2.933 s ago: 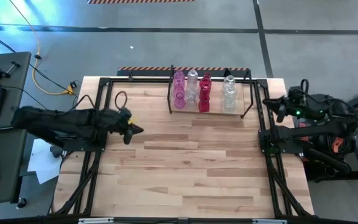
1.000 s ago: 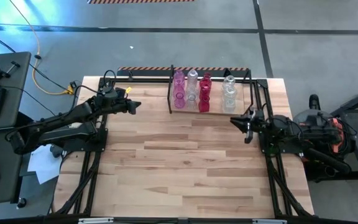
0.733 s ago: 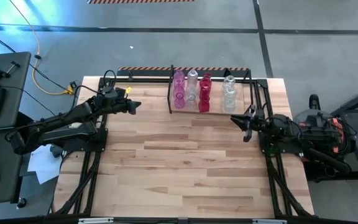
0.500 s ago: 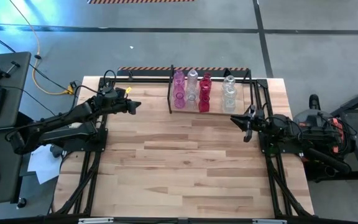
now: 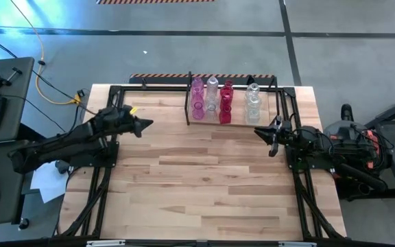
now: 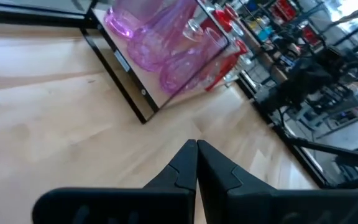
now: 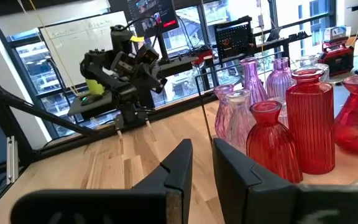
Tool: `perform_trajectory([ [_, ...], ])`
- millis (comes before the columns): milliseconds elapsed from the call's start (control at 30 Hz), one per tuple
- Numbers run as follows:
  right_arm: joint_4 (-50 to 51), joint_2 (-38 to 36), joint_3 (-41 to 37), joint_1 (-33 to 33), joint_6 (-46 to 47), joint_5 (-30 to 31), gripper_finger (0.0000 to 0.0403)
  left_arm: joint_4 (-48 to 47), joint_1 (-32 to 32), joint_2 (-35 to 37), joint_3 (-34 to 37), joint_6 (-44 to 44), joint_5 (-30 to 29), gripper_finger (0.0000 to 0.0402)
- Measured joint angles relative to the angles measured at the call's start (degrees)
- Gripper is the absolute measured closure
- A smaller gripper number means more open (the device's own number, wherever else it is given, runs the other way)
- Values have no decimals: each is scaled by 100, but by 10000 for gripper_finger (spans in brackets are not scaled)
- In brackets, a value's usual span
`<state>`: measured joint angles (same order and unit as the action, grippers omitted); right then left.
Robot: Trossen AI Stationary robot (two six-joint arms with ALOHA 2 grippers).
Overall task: Sort vases onto shelf
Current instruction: Return to Home Position
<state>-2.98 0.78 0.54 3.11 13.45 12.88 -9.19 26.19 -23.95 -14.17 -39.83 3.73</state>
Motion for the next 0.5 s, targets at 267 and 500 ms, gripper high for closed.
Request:
perform_trajectory([
  [267, 1, 0, -2, 0, 0, 0, 355, 1, -351, 1047, 741, -2, 0, 401],
  [500, 0, 2, -2, 0, 0, -2, 355, 310, -565, 1927, 1016, 283, -101, 401],
])
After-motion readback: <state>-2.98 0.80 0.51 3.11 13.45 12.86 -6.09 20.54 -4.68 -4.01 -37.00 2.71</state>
